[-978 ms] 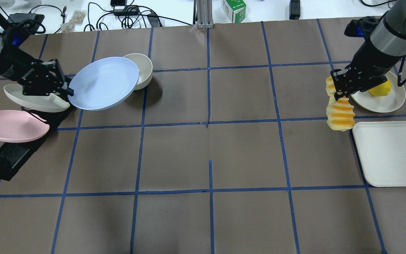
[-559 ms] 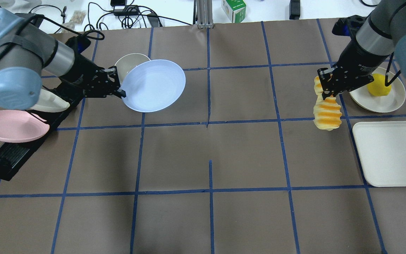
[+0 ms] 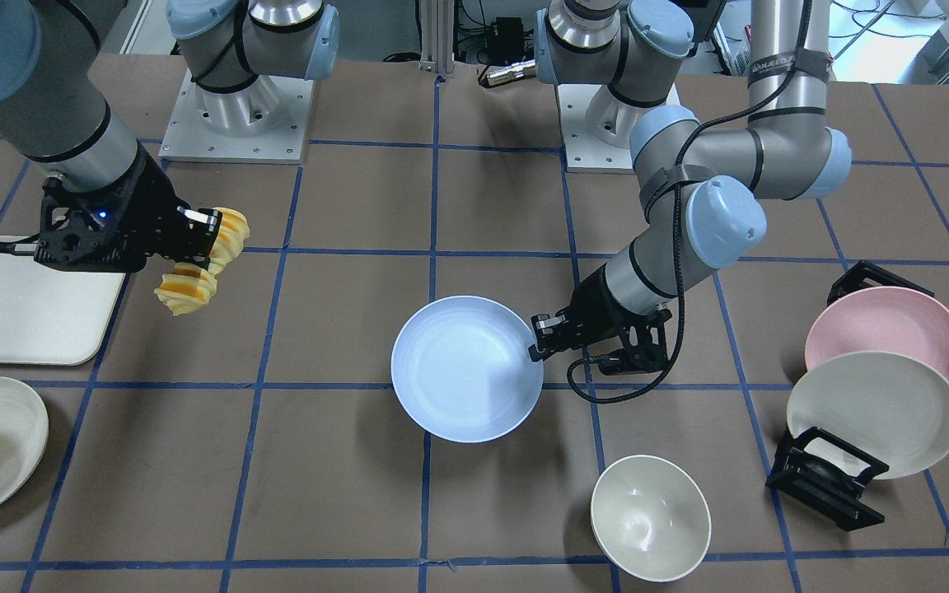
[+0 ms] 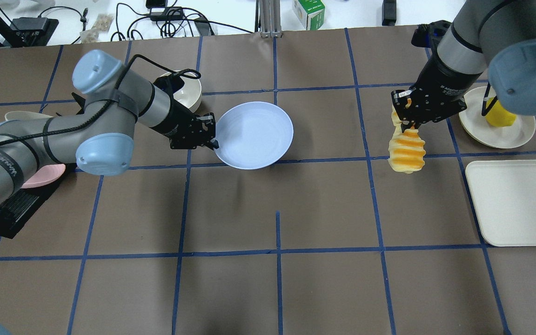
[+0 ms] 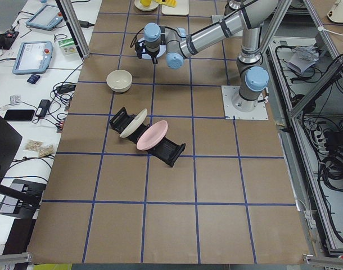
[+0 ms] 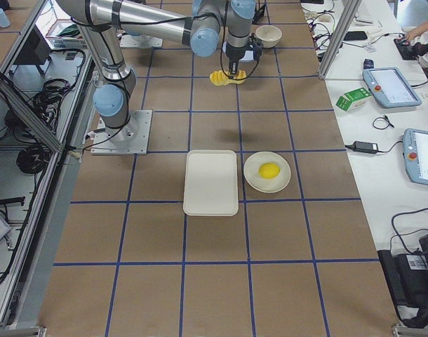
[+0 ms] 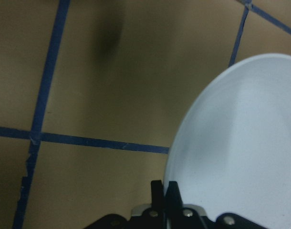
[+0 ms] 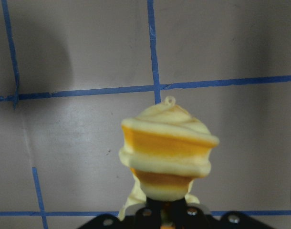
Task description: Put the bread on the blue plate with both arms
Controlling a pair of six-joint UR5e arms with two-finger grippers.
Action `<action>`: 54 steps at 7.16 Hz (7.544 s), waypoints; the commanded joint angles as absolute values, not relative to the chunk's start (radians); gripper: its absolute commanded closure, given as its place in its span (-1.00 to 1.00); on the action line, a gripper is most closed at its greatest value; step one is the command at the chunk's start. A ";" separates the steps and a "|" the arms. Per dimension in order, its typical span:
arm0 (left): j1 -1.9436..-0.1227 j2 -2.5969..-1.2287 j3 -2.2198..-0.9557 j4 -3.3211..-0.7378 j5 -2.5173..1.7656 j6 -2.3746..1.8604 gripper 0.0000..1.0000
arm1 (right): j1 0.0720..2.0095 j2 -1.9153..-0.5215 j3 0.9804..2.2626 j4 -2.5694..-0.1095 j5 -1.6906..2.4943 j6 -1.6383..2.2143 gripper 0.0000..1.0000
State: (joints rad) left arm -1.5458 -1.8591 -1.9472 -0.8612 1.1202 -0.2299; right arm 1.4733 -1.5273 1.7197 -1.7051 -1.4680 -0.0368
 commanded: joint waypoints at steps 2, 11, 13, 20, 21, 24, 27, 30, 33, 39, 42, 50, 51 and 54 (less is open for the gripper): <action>-1.609 -1.942 -2.002 -0.704 1.129 -0.304 1.00 | 1.486 -1.526 1.721 -1.706 -1.450 -0.022 1.00; -1.595 -1.864 -1.745 -0.930 1.279 -0.365 -1.00 | 1.797 -1.263 1.583 -1.936 -1.443 0.175 1.00; -1.598 -1.784 -1.585 -1.294 1.337 -0.361 -1.00 | 1.867 -1.165 1.545 -1.956 -1.445 0.224 1.00; -1.595 -1.623 -1.509 -1.650 1.586 -0.172 -1.00 | 1.911 -1.017 1.549 -2.117 -1.431 0.311 0.92; -1.595 -1.626 -1.509 -1.649 1.627 -0.140 -1.00 | 1.922 -1.017 1.552 -2.102 -1.439 0.334 0.63; -1.600 -1.547 -1.579 -1.697 1.620 -0.172 -1.00 | 1.945 -1.020 1.554 -2.019 -1.442 0.357 0.39; -1.595 -1.562 -1.594 -1.433 1.559 -0.138 -1.00 | 1.942 -1.022 1.543 -2.031 -1.445 0.338 -1.00; -1.588 -1.569 -1.577 -1.436 1.562 -0.137 -1.00 | 1.911 -1.034 1.537 -2.034 -1.459 0.333 -1.00; -1.586 -1.571 -1.578 -1.436 1.560 -0.137 -1.00 | 1.720 -1.228 1.557 -1.964 -1.499 0.255 -1.00; -1.586 -1.569 -1.580 -1.436 1.562 -0.137 -1.00 | 1.559 -1.590 1.559 -1.462 -1.516 0.173 -1.00; -1.588 -1.566 -1.577 -1.442 1.563 -0.137 -1.00 | 1.563 -1.595 1.562 -1.460 -1.511 0.169 -1.00; -1.586 -1.565 -1.580 -1.445 1.565 -0.137 -1.00 | 1.563 -1.626 1.592 -1.460 -1.532 0.166 -1.00; -1.588 -1.563 -1.580 -1.445 1.566 -0.137 -1.00 | 1.563 -1.649 1.620 -1.465 -1.531 0.170 -1.00; -1.588 -1.563 -1.580 -1.445 1.568 -0.137 -1.00 | 1.557 -1.661 1.637 -1.482 -1.532 0.161 -1.00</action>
State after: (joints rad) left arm -1.5866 -1.5632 -1.5790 -1.4450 1.5675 -0.1365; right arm 1.5610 -1.6591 1.6339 -1.4792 -1.5316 0.1642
